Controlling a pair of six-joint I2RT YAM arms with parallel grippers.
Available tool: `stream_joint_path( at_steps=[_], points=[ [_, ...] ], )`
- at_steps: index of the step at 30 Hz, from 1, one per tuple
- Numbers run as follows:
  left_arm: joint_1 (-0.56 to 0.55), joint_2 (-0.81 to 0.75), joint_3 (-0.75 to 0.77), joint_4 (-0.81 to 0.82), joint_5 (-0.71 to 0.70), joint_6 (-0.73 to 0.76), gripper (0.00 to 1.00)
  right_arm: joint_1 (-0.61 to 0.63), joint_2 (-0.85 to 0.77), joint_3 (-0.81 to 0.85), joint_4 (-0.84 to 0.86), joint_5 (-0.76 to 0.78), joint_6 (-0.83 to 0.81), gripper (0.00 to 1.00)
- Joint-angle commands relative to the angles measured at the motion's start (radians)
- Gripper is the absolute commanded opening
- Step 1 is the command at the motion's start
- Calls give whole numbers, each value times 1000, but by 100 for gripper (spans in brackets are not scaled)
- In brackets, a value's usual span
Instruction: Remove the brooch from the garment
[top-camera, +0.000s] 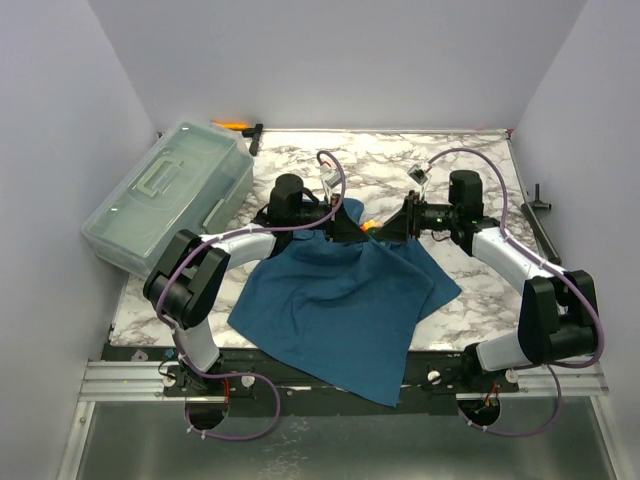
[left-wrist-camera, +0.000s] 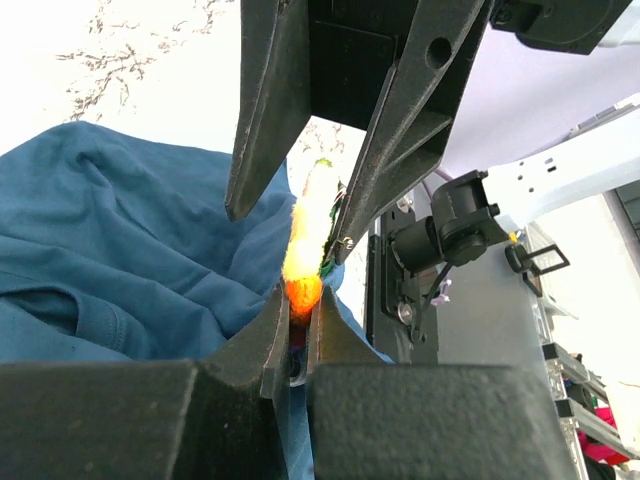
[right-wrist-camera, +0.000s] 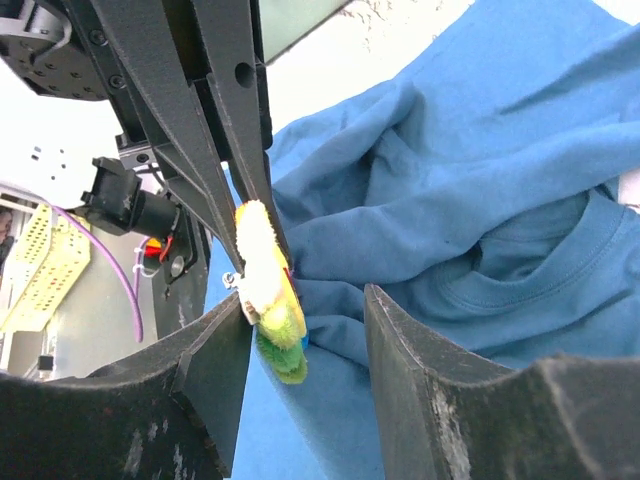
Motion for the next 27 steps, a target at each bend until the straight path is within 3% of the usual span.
stream_joint_path(
  at_steps=[1, 9, 16, 18, 23, 27],
  points=[
    [5, 11, -6, 123, 35, -83, 0, 5, -7, -14, 105, -78, 48, 51],
    [6, 27, -7, 151, 33, -111, 0, 5, 2, -16, 129, -80, 61, 39],
    [7, 43, 3, 155, 28, -118, 0, 7, 7, -24, 158, -75, 73, 1],
    [16, 50, 5, 154, 27, -120, 7, 7, 2, -27, 156, -53, 70, 1],
    [67, 67, 7, 151, 35, -123, 45, 6, -2, -13, 101, 18, 23, 1],
    [94, 46, -13, 104, 26, -73, 59, 7, 2, -9, 76, 59, -8, 1]
  ],
)
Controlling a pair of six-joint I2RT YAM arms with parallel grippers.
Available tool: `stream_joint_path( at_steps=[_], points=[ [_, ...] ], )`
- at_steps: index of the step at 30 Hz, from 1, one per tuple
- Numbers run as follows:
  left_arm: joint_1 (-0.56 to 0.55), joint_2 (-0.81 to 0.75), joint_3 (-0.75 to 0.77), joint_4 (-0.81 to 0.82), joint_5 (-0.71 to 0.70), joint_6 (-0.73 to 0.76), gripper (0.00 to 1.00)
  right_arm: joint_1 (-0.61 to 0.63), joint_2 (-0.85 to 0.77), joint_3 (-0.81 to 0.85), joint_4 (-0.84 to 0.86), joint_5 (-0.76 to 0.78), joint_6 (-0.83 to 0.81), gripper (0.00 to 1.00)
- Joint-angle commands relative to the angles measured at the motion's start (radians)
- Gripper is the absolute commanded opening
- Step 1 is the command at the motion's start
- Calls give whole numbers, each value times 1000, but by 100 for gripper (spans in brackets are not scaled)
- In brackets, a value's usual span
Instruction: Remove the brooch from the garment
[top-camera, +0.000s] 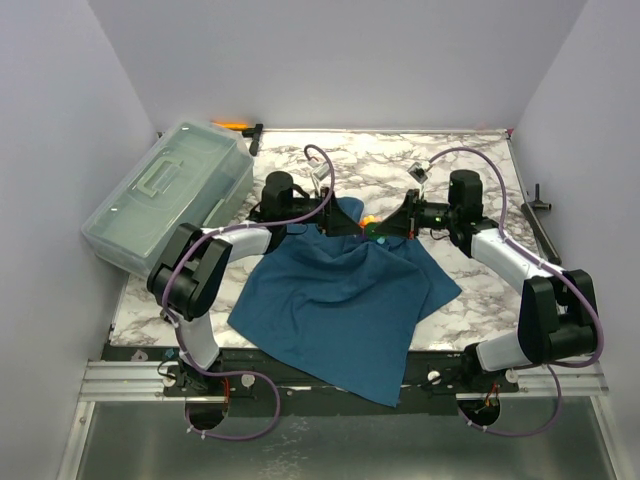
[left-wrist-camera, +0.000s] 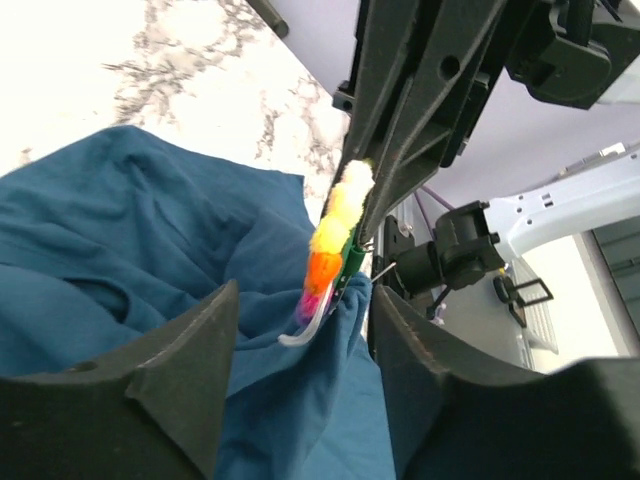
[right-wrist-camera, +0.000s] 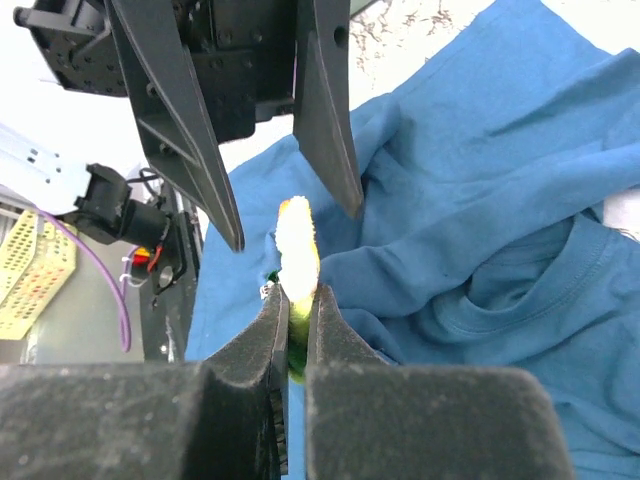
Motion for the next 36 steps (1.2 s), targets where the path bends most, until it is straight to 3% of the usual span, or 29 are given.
stream_joint_path(
  at_steps=[1, 10, 25, 29, 34, 36],
  points=[
    [36, -16, -16, -38, 6, 66, 62, 5, -1, 7, -39, 65, -57, 1],
    [34, -81, -68, -163, -25, 207, 73, 6, -2, 0, -62, 98, -87, 1],
    [-75, -115, -48, -407, -124, 432, 73, 6, 16, 13, -55, 112, -54, 1],
    [-95, -104, -22, -410, -123, 430, 62, 5, 19, -2, -54, 119, -57, 1],
    [-108, -102, 13, -412, -84, 407, 27, 6, 40, -16, -37, 138, -65, 1],
    [-108, -102, 21, -413, -77, 402, 18, 6, 47, -17, -33, 141, -67, 0]
  ],
)
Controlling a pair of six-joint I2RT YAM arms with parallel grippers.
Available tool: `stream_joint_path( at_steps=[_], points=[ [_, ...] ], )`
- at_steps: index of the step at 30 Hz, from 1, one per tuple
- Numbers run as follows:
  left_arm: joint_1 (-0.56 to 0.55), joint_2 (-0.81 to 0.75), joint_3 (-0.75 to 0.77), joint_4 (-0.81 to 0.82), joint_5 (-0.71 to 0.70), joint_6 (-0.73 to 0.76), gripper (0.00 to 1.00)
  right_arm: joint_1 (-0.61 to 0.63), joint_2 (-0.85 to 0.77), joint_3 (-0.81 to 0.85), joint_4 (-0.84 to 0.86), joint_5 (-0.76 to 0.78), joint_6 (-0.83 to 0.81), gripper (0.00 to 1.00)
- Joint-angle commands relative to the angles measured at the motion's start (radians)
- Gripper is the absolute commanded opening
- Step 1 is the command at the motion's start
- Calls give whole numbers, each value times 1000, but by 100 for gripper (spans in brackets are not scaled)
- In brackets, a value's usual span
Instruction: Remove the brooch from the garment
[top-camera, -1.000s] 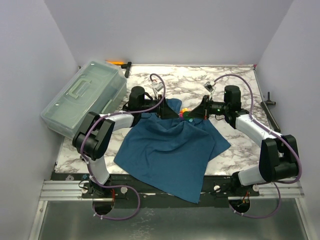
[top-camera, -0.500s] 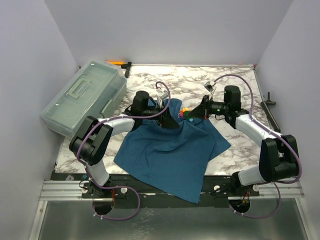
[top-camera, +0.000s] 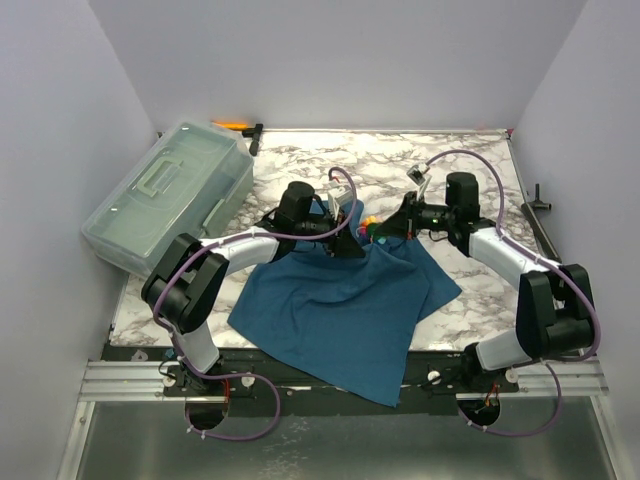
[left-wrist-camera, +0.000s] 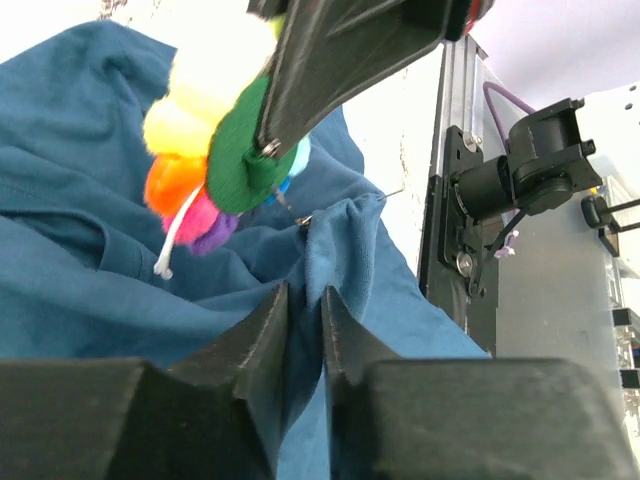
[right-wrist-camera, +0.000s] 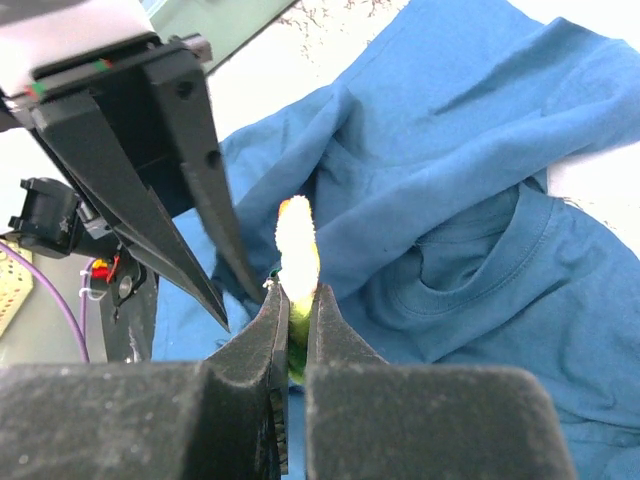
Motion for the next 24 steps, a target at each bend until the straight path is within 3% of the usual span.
stream_joint_path(
  at_steps=[1, 8, 16, 24],
  points=[
    [-7, -23, 41, -7, 29, 2, 15, 6, 26, -17, 17, 32, -10, 1],
    [-8, -21, 55, -7, 75, -15, 3, 6, 64, -25, 49, 60, -2, 1],
    [-8, -22, 74, -7, 97, -30, 2, 14, 109, -33, 94, 91, 8, 0],
    [-8, -42, 32, -14, 144, 1, 2, 12, 151, 67, 109, 141, 37, 1]
  ],
)
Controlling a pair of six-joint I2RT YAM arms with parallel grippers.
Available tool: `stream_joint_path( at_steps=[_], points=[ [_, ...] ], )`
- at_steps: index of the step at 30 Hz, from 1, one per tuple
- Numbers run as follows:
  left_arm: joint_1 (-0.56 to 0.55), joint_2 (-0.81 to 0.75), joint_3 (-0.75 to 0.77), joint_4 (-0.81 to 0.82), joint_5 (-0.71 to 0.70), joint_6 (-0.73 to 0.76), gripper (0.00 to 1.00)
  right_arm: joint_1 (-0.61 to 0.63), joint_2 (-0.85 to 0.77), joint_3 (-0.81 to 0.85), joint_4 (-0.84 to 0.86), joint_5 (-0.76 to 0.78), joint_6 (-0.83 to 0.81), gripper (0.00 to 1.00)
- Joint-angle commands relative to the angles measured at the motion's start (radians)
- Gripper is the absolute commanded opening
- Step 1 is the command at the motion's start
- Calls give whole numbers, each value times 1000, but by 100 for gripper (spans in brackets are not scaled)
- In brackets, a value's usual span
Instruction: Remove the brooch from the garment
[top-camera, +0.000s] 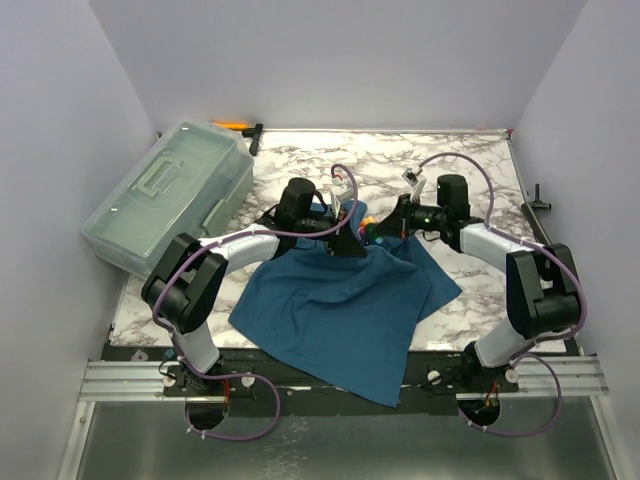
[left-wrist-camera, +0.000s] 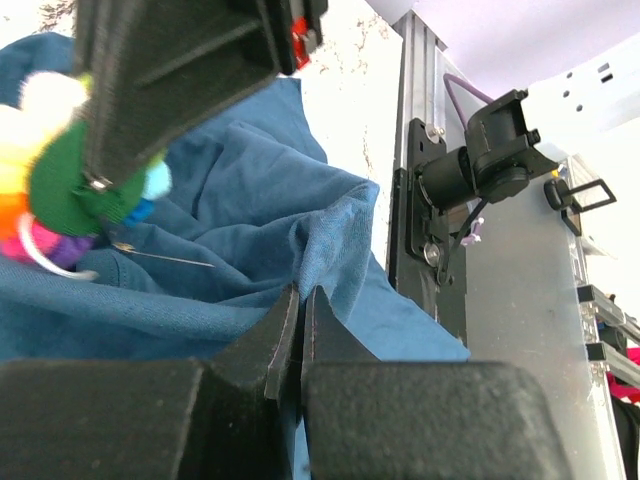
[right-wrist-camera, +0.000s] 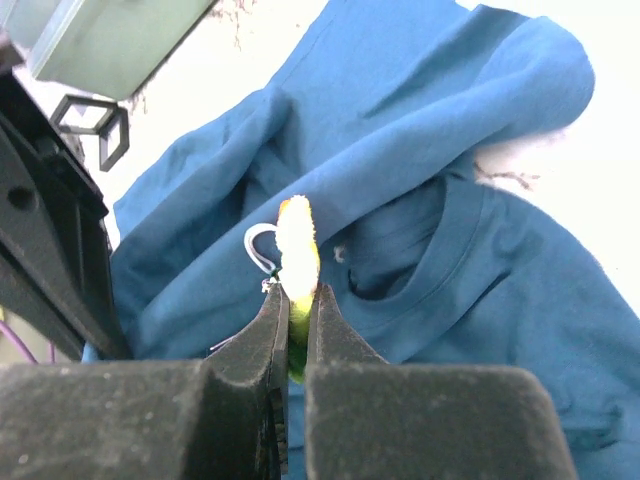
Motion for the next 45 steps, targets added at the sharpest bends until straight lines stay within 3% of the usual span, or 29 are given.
stream_joint_path(
  at_steps=[1, 14, 24, 25, 27, 28, 31, 32, 38, 45],
  points=[
    [-6, -44, -19, 2, 68, 30, 2, 4, 32, 95, 44, 60, 22, 0],
    [39, -60, -48, -88, 6, 107, 2, -7, 69, 284, 20, 88, 54, 1],
    [155, 48, -48, -88, -137, 144, 3, -46, -36, 168, 86, -107, 279, 1],
    [162, 60, -43, -88, -157, 136, 6, -48, -46, 151, 95, -126, 300, 0],
    [189, 84, -26, -87, -153, 112, 30, -50, -69, 118, 108, -165, 345, 0],
    [203, 89, -18, -85, -131, 104, 47, -51, -81, 98, 118, -190, 362, 1],
    [226, 56, -22, -48, -77, 91, 73, -53, -111, 45, 147, -235, 418, 1],
    [226, 30, -35, -20, -61, 92, 96, -52, -117, 28, 152, -247, 430, 0],
    [172, -117, -133, 51, 4, 123, 99, -54, -117, -44, 186, -318, 512, 1],
    [91, -112, -126, 57, -11, 75, 98, -54, -75, -66, 242, -342, 617, 1]
  ],
)
